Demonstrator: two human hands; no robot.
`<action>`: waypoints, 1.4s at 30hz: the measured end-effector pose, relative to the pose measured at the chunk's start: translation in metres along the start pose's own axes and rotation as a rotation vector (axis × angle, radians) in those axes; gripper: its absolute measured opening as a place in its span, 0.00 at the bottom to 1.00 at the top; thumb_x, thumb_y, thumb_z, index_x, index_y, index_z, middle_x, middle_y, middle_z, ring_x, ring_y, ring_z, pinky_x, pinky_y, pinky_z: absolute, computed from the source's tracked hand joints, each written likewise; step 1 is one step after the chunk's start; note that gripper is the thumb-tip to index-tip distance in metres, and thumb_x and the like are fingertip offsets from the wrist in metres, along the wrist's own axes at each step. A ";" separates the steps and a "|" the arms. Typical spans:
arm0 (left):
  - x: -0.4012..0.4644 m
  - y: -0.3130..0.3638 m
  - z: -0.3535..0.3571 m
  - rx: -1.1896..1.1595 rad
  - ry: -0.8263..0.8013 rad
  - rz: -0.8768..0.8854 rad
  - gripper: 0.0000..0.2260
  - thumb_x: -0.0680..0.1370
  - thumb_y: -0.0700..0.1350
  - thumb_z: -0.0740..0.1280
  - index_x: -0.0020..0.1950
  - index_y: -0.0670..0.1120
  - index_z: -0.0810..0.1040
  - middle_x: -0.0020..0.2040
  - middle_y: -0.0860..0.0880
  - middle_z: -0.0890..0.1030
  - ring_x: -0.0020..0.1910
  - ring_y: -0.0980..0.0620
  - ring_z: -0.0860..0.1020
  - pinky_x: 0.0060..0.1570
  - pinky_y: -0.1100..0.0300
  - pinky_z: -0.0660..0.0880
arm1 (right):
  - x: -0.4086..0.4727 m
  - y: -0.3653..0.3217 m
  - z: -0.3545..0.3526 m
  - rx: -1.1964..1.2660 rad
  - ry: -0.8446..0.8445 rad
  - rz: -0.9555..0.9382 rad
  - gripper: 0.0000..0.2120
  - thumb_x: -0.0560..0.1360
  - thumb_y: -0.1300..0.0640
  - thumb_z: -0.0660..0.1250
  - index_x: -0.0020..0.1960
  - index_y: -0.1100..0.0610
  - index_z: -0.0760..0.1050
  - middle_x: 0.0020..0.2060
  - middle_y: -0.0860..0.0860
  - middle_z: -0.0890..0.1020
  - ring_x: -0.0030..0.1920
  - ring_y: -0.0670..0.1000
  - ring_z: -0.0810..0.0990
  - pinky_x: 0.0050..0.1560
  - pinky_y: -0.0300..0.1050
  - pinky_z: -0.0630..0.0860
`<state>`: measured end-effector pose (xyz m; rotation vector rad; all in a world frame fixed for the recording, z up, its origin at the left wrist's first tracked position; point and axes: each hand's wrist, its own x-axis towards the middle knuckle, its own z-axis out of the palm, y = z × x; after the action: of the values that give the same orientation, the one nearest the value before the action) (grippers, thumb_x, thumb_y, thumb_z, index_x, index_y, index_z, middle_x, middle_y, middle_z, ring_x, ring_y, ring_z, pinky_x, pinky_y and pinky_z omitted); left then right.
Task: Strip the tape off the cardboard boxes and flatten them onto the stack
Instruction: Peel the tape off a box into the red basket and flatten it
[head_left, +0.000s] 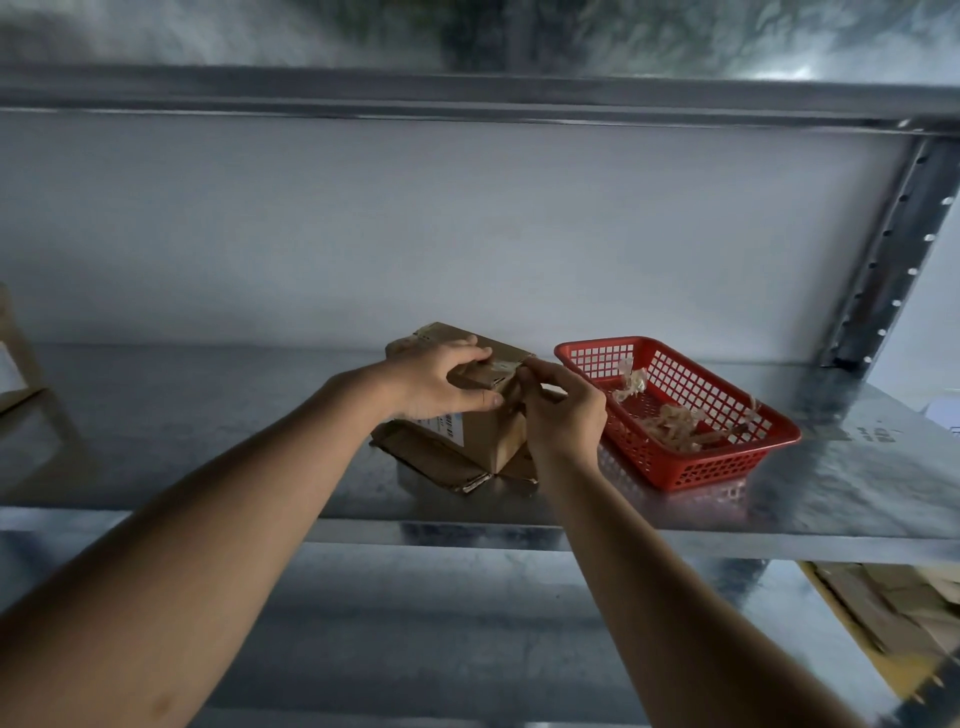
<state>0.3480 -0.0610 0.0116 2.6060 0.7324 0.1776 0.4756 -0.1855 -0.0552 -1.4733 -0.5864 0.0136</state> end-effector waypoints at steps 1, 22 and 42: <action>-0.001 0.000 0.000 0.000 -0.004 0.005 0.40 0.73 0.71 0.69 0.82 0.61 0.62 0.83 0.63 0.53 0.82 0.54 0.54 0.80 0.51 0.54 | 0.001 0.000 0.001 0.001 0.004 0.004 0.06 0.77 0.56 0.75 0.52 0.48 0.87 0.45 0.42 0.87 0.43 0.39 0.84 0.53 0.46 0.83; 0.011 -0.001 -0.004 0.447 0.164 0.101 0.47 0.59 0.87 0.57 0.64 0.54 0.75 0.58 0.50 0.70 0.61 0.47 0.69 0.65 0.46 0.66 | 0.061 -0.071 0.015 -1.154 -0.447 -0.328 0.09 0.75 0.65 0.74 0.55 0.60 0.83 0.45 0.54 0.83 0.39 0.51 0.77 0.34 0.39 0.70; 0.034 -0.023 0.002 0.365 0.089 0.162 0.54 0.57 0.90 0.52 0.72 0.57 0.65 0.69 0.49 0.70 0.69 0.43 0.68 0.69 0.39 0.70 | 0.066 -0.094 0.023 -1.318 -0.622 -0.148 0.13 0.72 0.65 0.78 0.54 0.60 0.82 0.45 0.52 0.85 0.48 0.51 0.85 0.52 0.46 0.84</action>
<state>0.3669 -0.0260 -0.0001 3.0251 0.6317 0.2273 0.4919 -0.1526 0.0561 -2.7267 -1.3510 -0.0416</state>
